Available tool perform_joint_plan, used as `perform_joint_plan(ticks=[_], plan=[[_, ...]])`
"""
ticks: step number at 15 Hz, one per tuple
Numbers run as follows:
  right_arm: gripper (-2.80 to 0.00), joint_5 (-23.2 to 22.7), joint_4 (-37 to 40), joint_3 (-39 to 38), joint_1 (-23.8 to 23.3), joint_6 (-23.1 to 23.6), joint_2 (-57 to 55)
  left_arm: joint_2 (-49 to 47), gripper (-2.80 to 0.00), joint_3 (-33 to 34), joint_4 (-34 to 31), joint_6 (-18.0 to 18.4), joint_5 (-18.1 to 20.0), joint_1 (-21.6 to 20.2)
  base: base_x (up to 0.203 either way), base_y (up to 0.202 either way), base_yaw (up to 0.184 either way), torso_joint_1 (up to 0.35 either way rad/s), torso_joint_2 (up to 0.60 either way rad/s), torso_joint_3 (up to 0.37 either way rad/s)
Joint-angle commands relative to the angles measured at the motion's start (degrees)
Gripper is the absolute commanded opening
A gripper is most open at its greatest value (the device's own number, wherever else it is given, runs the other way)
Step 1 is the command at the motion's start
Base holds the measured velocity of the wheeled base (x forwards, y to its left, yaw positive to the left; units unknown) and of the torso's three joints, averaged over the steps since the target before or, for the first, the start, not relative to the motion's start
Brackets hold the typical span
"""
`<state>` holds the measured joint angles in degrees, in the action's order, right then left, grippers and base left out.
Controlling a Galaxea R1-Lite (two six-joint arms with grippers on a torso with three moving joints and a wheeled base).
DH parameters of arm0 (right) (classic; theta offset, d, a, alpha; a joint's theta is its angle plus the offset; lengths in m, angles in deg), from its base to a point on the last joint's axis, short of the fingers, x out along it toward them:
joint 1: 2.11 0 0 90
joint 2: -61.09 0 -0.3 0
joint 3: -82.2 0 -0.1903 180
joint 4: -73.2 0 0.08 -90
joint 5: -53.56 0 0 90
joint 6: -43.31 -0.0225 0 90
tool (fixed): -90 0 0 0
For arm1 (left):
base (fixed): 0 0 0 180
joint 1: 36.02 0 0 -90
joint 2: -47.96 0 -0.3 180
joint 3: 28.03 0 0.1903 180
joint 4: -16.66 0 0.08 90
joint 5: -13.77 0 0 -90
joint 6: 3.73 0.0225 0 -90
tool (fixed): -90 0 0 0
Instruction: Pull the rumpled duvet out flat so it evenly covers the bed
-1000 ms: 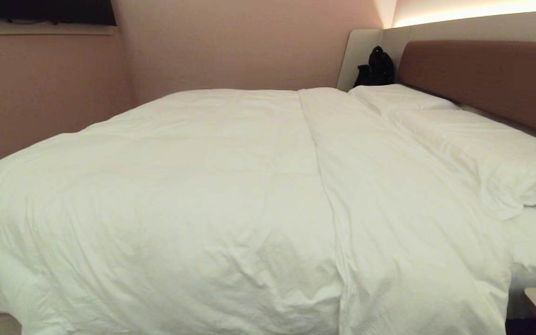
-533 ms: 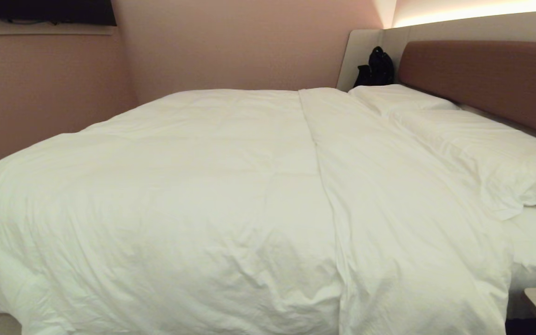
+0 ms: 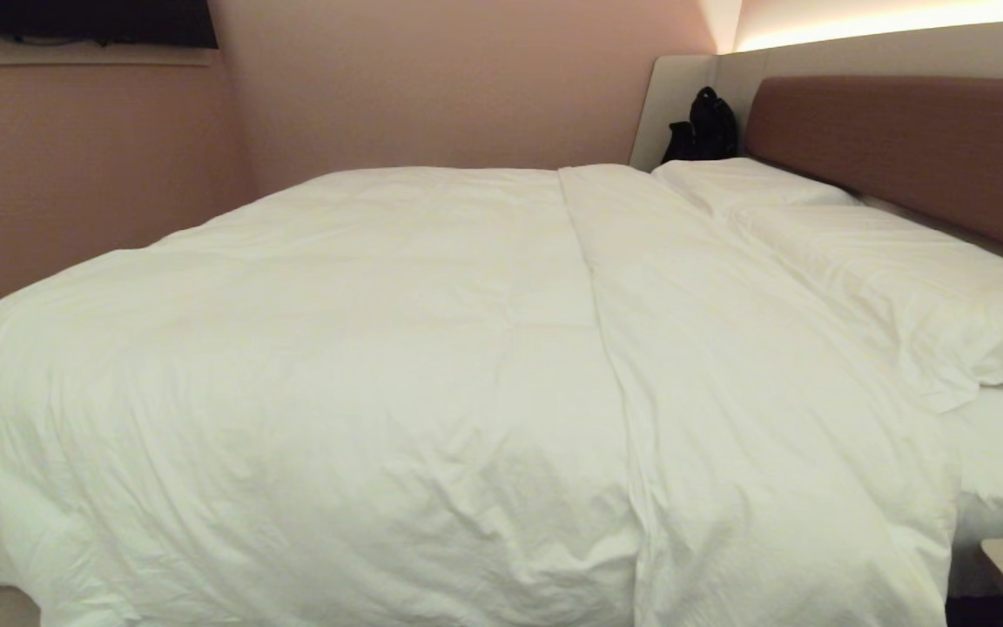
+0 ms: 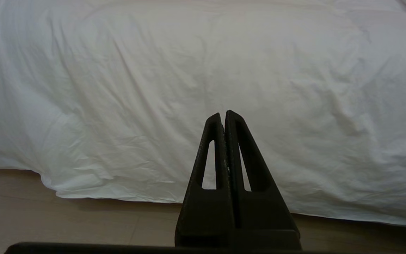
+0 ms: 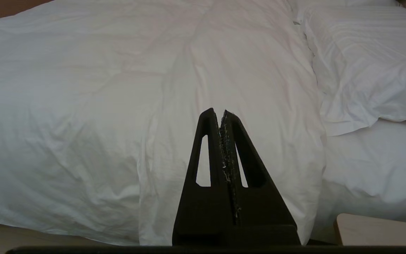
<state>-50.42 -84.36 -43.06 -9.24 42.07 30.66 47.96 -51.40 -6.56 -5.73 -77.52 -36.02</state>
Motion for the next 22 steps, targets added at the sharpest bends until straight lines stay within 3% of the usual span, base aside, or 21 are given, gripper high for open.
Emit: perform_joint_plan(ticks=[1, 22], plan=[[-2.8, -0.02, 0.94, 0.01, -0.08, -0.61, 1.37, 0.0, -2.8, 0.0, 0.03, -0.02, -0.03, 0.0, 0.0, 0.0, 0.0, 0.0, 0.0, 0.0], [-2.8, 0.09, 6.1, -4.29, -2.79, -0.87, 12.71, 0.0, -2.8, 0.0, 0.03, -0.03, -0.03, 0.0, 0.0, 0.0, 0.0, 0.0, 0.0, 0.0]])
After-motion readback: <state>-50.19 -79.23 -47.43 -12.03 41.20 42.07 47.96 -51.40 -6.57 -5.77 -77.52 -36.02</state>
